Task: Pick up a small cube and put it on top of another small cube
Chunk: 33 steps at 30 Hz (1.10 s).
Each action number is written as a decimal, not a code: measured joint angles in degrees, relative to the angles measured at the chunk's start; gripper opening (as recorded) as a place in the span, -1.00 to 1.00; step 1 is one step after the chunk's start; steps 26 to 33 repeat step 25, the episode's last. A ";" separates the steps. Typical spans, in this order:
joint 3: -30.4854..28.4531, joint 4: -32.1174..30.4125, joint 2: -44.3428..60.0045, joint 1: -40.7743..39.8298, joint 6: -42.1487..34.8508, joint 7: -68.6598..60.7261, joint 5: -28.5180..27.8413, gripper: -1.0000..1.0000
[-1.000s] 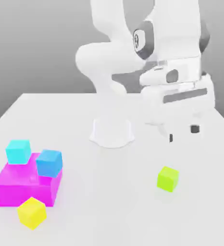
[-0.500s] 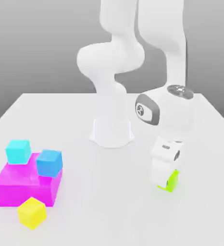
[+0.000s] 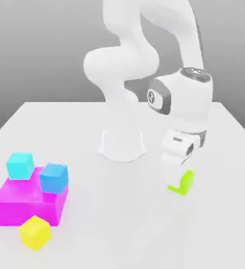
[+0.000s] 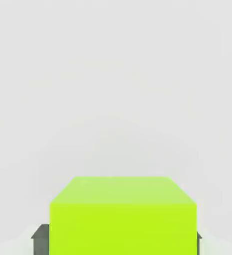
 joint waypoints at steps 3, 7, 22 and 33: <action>-5.03 1.93 -3.45 -6.88 -4.96 0.03 -2.57 -1.00; -11.86 4.48 -7.78 -16.23 -11.36 0.02 -6.00 -1.00; -30.62 7.96 -6.94 -39.15 -14.20 -3.53 -10.54 1.00; -30.62 7.96 -6.94 -39.15 -14.21 -3.53 -10.54 1.00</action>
